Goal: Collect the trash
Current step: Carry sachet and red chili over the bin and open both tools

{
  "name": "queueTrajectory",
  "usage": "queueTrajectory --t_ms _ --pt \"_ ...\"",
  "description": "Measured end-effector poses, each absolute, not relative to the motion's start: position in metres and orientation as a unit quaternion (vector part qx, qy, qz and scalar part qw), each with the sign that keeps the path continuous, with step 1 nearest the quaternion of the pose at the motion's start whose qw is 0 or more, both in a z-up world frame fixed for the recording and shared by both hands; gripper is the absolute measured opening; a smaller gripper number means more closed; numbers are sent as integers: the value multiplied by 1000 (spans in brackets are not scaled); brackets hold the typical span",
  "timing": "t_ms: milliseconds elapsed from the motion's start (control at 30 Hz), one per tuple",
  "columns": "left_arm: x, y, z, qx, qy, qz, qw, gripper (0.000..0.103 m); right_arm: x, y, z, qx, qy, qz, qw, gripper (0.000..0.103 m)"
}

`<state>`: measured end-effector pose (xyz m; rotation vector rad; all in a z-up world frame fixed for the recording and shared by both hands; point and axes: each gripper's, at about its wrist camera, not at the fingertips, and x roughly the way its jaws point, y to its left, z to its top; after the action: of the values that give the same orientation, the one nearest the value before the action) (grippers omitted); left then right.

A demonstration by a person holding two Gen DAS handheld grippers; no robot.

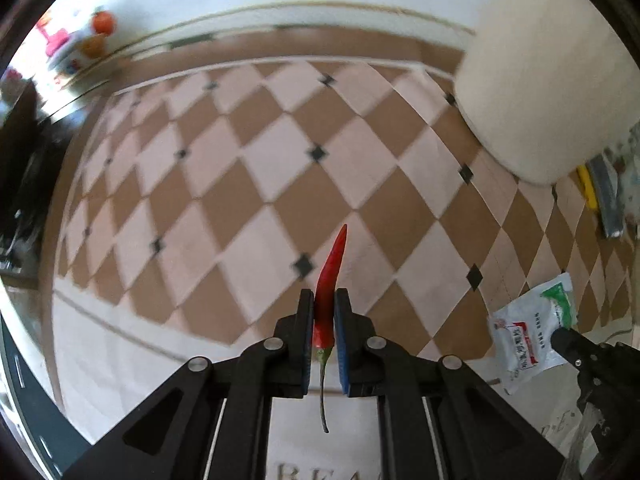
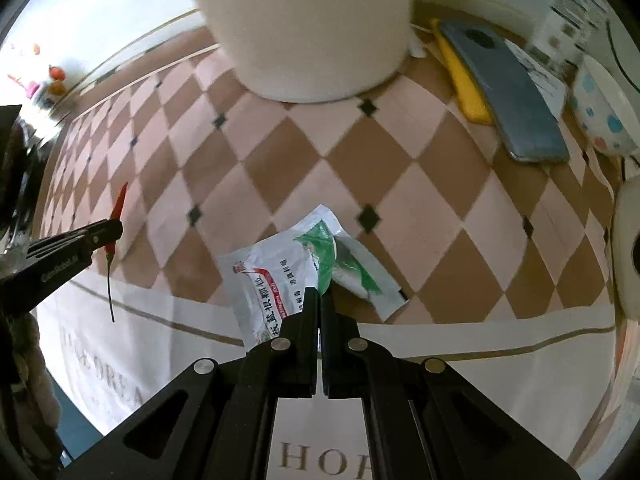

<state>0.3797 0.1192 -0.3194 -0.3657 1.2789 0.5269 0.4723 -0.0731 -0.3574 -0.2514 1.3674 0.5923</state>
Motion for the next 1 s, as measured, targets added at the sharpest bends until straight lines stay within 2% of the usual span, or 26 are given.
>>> queueTrajectory --t_ms 333,633,833,1000 --pt "242 162 -246 -239 502 373 743 7 413 10 -298 -164 568 394 704 1" --pt "72 189 -221 -299 436 479 701 7 291 91 -258 -210 524 515 644 1" --pt "-57 187 -229 -352 403 538 651 7 175 117 -249 -249 507 573 594 1" --pt "-157 186 -266 -406 388 566 603 7 64 132 -270 -282 510 603 544 1"
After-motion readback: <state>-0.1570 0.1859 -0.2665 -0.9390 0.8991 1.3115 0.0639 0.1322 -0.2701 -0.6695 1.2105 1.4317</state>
